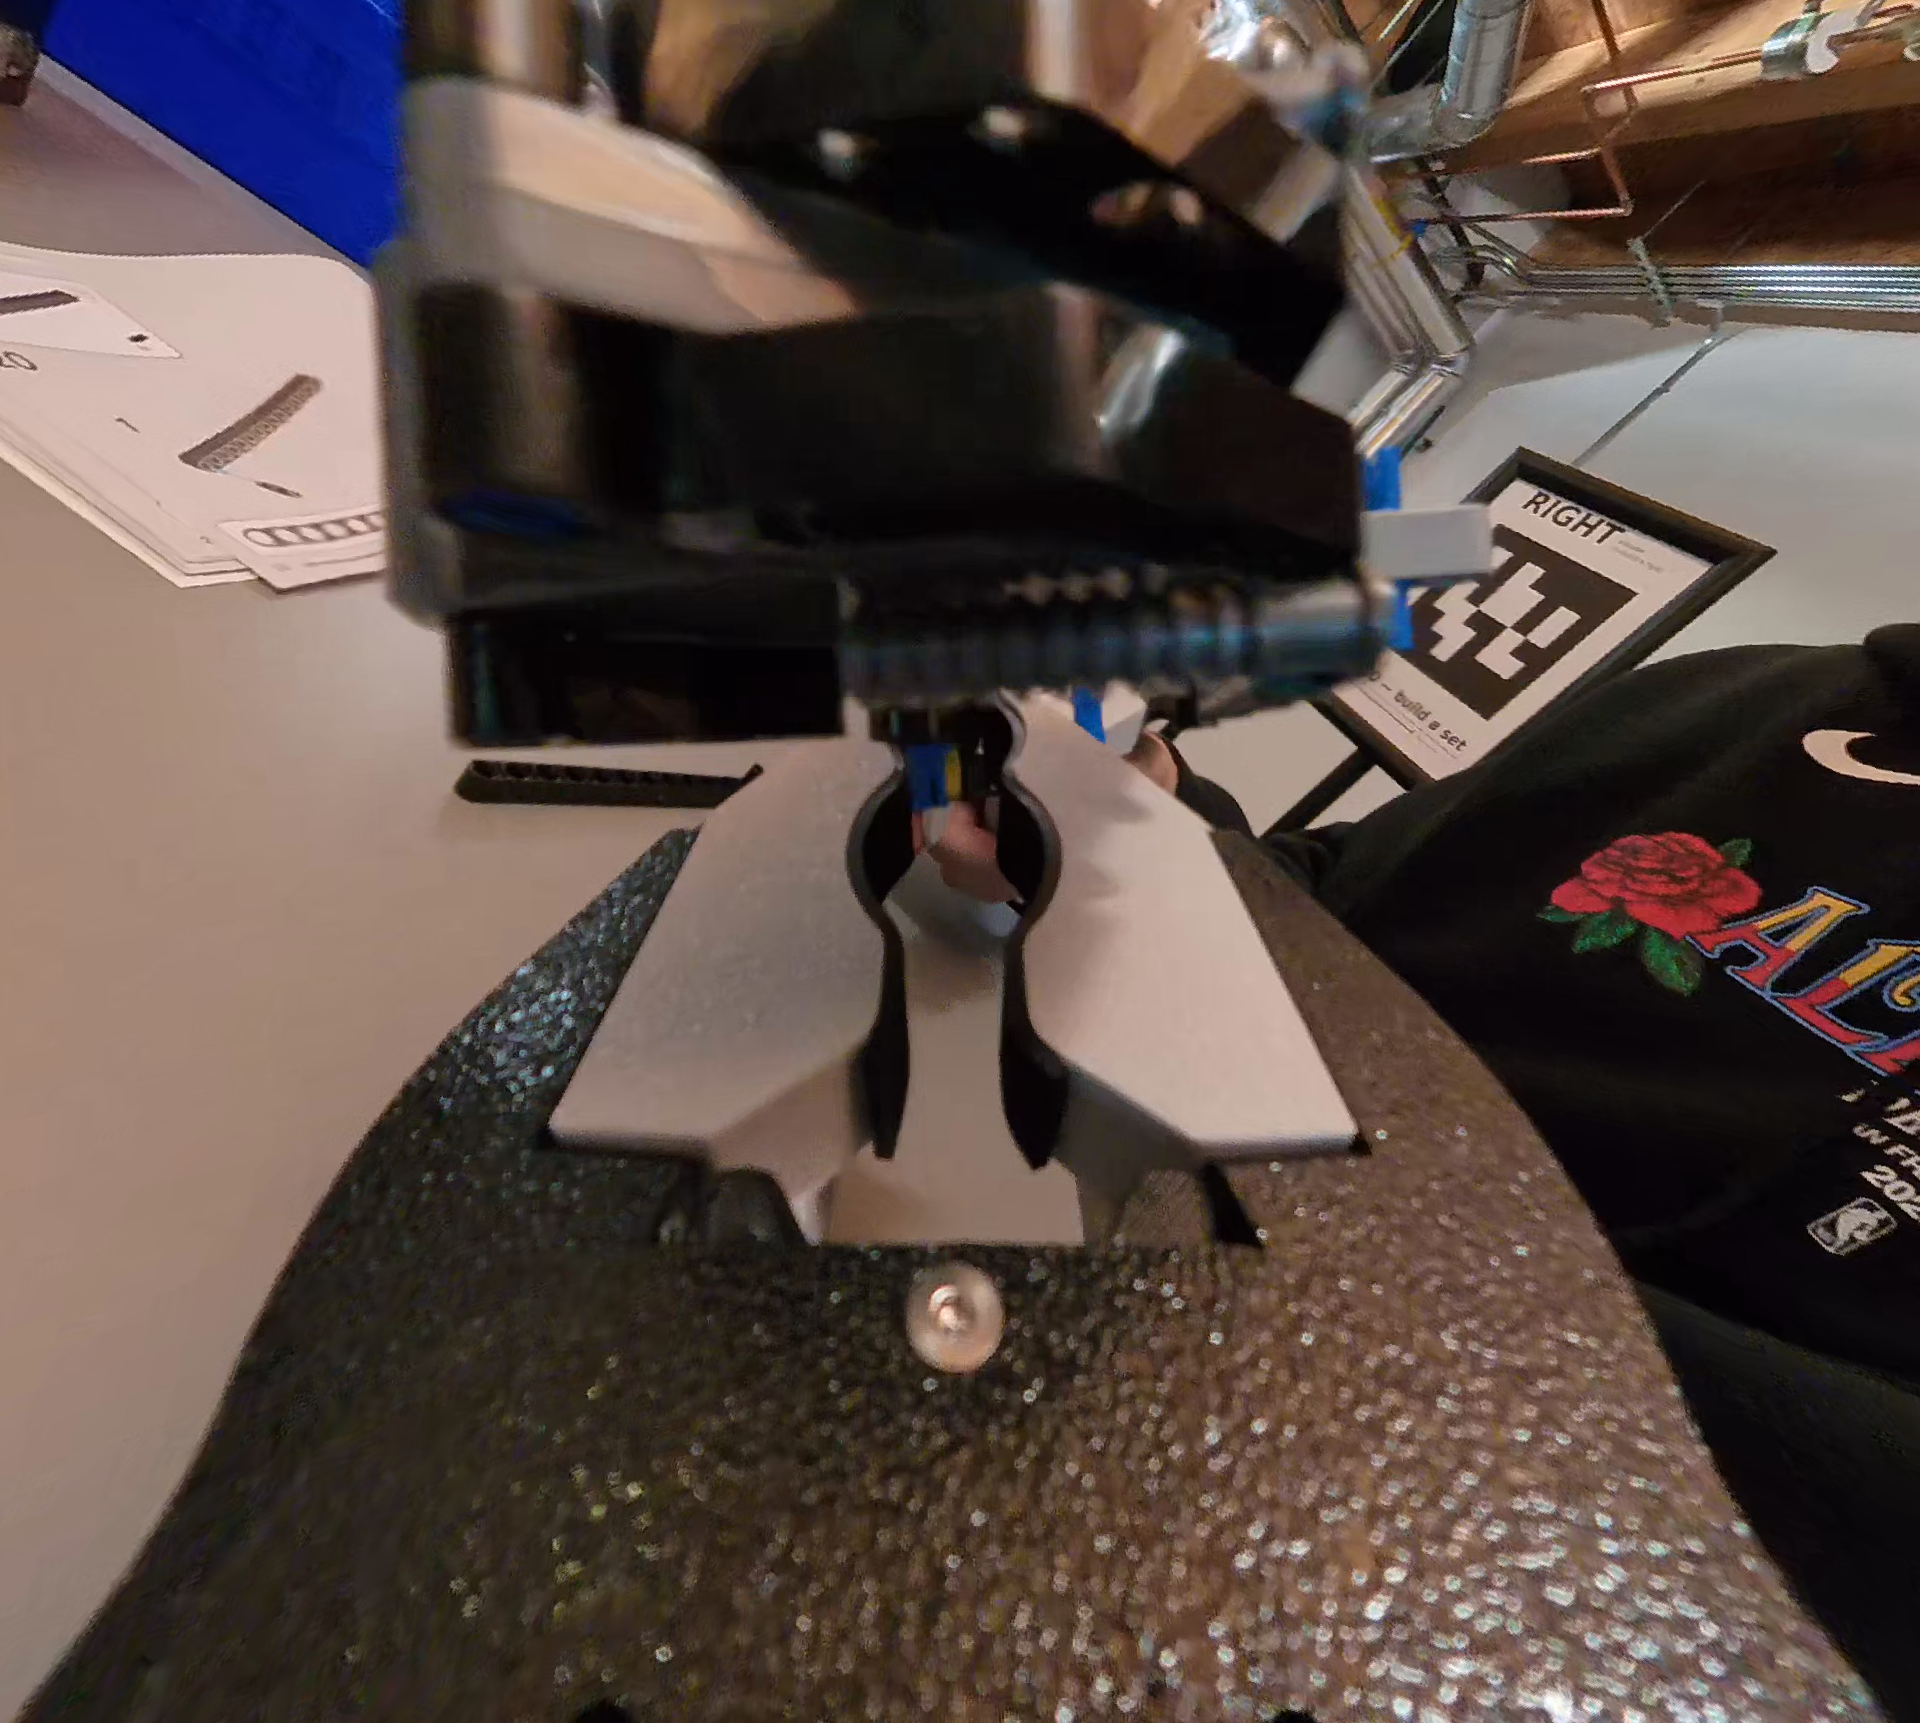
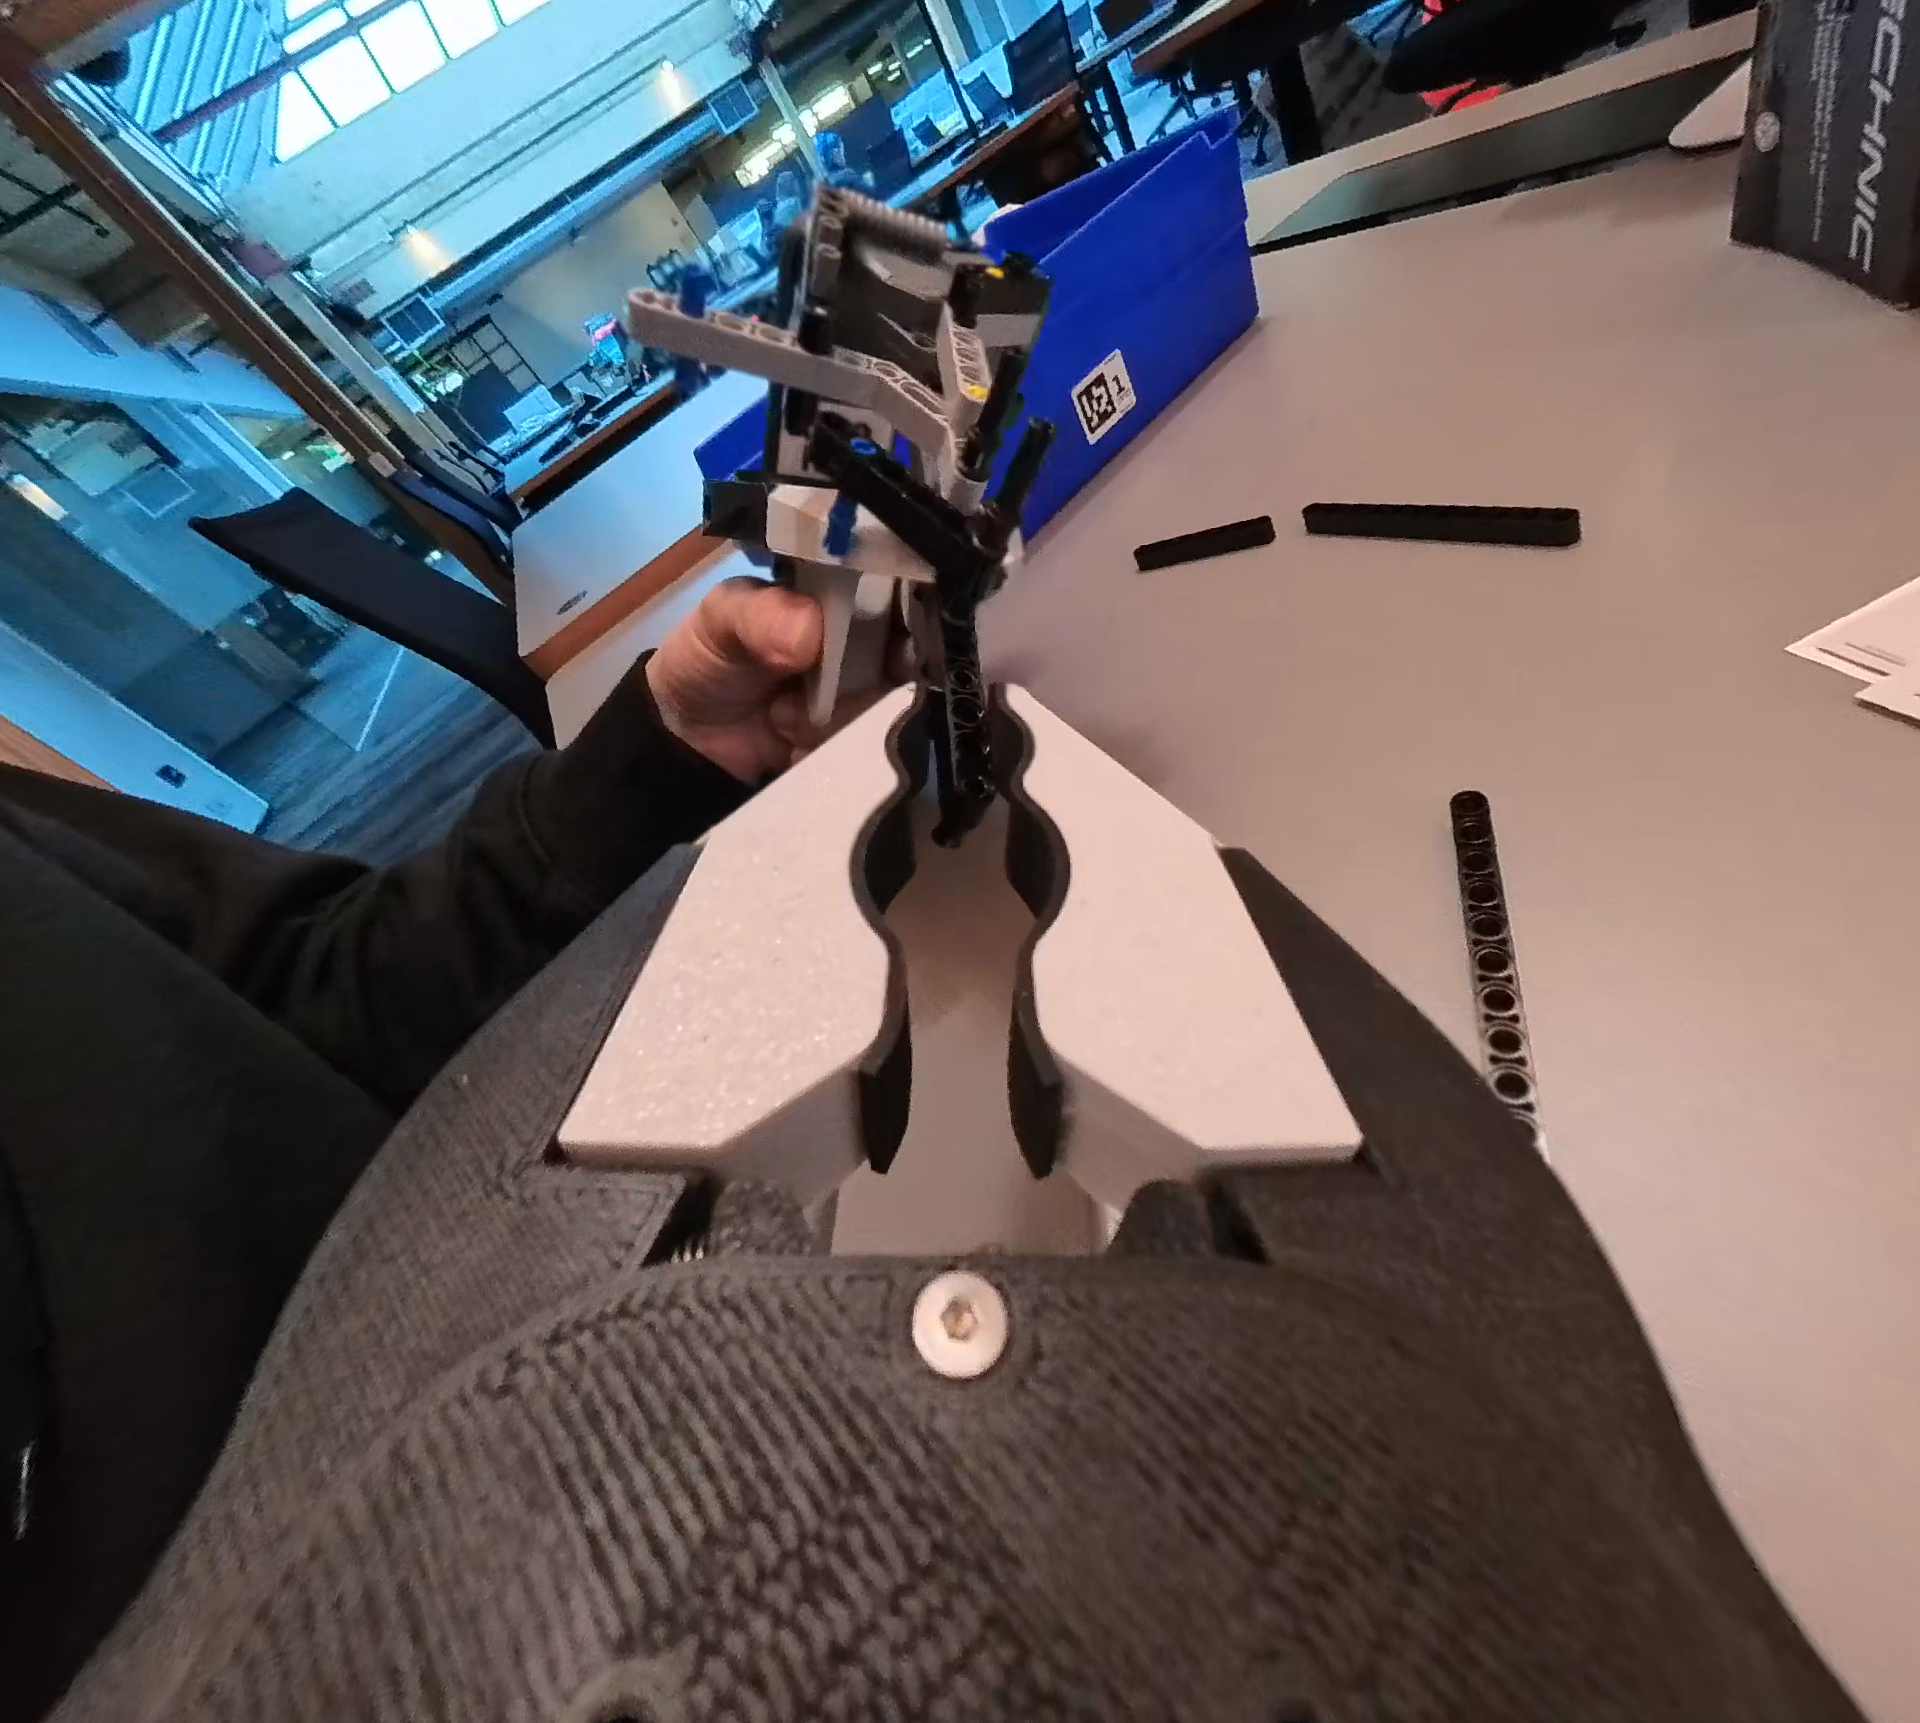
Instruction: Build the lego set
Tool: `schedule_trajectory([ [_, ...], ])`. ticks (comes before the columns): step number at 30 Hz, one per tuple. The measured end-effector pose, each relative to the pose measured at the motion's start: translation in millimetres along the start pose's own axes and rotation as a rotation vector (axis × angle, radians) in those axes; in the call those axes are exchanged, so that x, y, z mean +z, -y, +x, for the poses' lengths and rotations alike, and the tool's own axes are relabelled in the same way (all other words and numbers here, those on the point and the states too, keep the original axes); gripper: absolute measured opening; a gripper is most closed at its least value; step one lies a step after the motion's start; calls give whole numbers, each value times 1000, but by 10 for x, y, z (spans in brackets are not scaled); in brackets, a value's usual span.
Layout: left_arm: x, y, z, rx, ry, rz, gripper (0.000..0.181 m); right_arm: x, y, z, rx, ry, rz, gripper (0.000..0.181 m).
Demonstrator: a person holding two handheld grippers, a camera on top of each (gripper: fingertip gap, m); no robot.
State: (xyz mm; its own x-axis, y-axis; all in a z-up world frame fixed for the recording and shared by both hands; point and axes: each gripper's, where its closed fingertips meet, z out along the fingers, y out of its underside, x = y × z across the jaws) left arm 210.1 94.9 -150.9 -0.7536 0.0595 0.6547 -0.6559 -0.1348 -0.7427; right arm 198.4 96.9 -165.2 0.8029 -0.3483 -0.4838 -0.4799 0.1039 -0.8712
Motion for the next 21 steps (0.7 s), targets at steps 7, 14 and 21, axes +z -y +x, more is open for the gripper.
schedule_trajectory([
  [7,22,41,-3,-8,-7,39,8,-3,27,-33,2,-1,25,6],
  [14,-10,2,-146,36,115,-2,2,-657,115,624,-318,-343,-280,30],
  [21,-49,-26,-180,-19,98,-2,2,-591,-242,924,-313,-399,-647,47],
])
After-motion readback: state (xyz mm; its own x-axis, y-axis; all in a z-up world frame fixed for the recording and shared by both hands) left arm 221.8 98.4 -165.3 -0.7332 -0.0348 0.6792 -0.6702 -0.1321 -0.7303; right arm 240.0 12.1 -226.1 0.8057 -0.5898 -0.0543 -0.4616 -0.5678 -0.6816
